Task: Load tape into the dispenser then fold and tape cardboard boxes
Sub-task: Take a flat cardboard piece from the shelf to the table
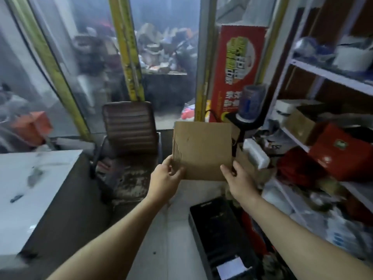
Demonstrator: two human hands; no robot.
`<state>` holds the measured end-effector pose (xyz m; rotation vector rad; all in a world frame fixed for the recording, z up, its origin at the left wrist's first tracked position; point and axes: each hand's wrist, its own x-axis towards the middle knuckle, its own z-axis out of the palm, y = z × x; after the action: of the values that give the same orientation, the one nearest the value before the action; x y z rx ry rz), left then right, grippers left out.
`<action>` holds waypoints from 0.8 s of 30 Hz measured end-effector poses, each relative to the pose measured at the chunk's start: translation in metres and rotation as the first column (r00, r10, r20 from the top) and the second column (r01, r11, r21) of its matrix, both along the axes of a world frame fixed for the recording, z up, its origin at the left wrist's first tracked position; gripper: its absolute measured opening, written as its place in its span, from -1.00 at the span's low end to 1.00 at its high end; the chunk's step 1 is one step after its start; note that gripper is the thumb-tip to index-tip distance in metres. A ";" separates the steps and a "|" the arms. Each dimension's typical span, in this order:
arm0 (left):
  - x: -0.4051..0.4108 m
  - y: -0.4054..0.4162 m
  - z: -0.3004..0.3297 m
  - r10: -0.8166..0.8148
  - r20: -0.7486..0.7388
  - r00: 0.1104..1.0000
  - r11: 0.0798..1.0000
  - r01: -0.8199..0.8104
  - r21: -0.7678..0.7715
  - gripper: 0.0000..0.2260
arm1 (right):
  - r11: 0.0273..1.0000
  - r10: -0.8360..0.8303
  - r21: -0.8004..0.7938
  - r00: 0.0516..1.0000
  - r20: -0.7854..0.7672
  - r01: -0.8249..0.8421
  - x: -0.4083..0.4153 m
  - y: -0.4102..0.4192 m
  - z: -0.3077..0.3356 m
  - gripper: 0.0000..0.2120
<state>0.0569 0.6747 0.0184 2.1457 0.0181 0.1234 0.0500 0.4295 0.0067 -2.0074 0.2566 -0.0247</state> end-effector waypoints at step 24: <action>-0.281 0.456 -0.001 0.947 -0.072 0.314 0.309 -0.948 -0.075 -0.60 | 0.359 0.931 0.187 0.366 0.006 -0.915 -0.056 0.606 0.001 -0.53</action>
<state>-0.2237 1.1306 0.0177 1.7240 1.3304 0.7910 -0.0059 1.0351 0.0080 -1.7163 -0.8586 0.8205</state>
